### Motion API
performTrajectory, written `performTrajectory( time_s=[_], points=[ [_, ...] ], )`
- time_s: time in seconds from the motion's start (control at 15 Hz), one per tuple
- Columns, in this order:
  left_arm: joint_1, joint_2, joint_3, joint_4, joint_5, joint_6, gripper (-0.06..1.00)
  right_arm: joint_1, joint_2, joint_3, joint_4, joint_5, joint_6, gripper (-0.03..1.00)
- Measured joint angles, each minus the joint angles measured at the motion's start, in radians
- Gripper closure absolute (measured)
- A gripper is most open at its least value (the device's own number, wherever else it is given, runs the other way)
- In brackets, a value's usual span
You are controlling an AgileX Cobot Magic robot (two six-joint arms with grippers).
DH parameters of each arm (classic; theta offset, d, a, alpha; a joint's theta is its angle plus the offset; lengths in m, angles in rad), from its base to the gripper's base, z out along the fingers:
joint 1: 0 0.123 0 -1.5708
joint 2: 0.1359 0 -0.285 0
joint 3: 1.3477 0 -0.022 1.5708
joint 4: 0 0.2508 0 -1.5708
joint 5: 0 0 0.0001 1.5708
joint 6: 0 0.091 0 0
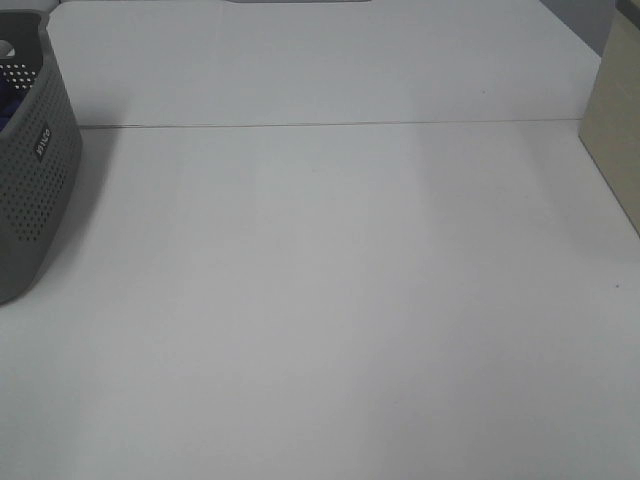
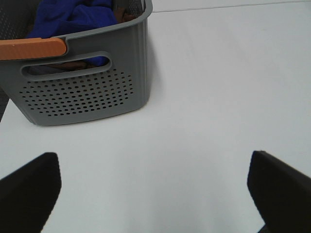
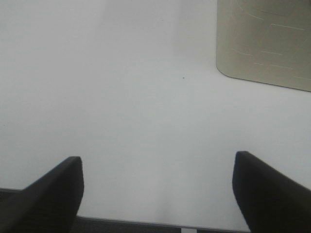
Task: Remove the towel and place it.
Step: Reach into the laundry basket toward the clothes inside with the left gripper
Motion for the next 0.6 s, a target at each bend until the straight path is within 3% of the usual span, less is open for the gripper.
performTrajectory(
  time_s=[0.6],
  points=[
    [0.000, 0.000, 0.000, 0.000, 0.000, 0.000, -0.05, 0.000, 0.000, 0.000, 0.000, 0.000, 0.000, 0.13]
  ],
)
